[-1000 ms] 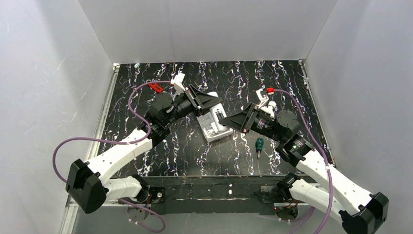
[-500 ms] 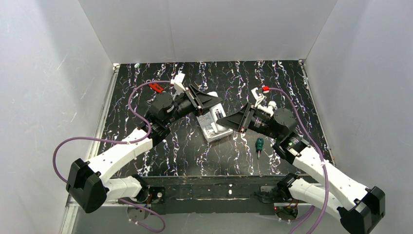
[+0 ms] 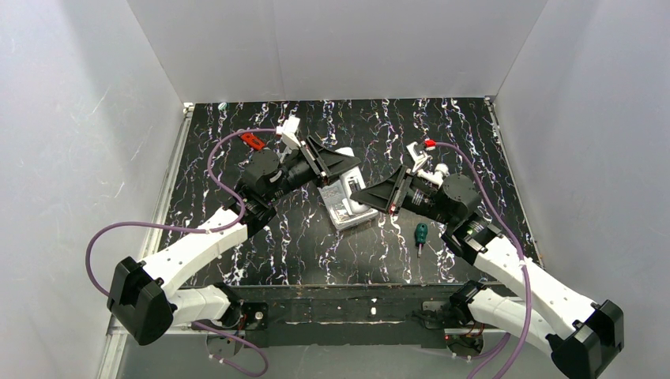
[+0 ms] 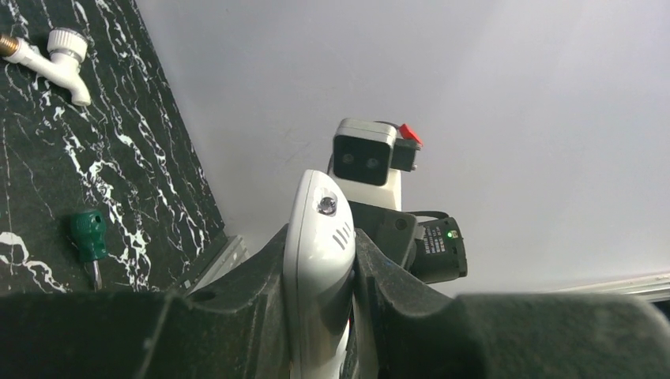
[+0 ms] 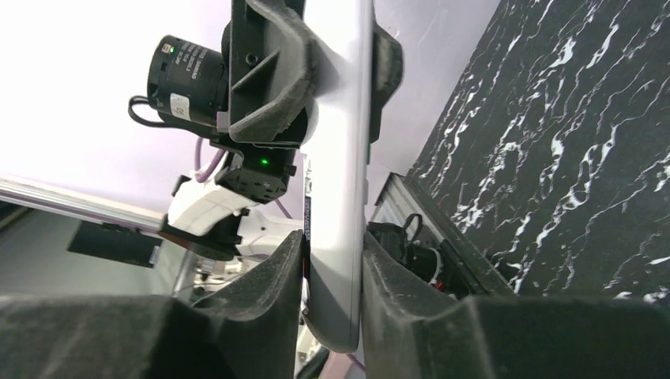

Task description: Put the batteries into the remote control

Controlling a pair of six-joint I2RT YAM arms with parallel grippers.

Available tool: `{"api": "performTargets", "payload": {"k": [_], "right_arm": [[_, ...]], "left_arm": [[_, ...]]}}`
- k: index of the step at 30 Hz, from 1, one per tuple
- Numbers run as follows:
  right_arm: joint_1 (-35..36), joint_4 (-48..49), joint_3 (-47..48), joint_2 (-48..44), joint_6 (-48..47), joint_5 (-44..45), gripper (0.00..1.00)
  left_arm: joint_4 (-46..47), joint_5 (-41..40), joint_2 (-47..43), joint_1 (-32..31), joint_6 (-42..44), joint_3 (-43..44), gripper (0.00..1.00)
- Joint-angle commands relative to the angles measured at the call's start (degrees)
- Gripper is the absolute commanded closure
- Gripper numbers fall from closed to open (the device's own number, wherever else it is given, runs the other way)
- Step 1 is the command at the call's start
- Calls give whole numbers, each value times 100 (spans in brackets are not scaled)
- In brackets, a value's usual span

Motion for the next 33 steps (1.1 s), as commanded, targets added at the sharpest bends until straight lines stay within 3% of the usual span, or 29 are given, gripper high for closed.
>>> {"api": "performTargets", "payload": {"k": [1, 4, 9, 23, 33], "right_arm": [[-19, -72, 128, 17, -578, 40, 57], [-19, -101, 230, -14, -704, -16, 43], [-33, -455, 467, -144, -1031, 90, 34], [-153, -773, 675, -291, -1204, 106, 33], [-152, -797, 710, -42, -1184, 32, 42]], "left_arm": [[334, 230, -223, -35, -140, 260, 100], [294, 265, -242, -35, -95, 206, 100], [155, 276, -330, -35, 15, 85, 100], [53, 310, -406, -34, 93, -5, 100], [8, 326, -408, -35, 120, 6, 100]]}}
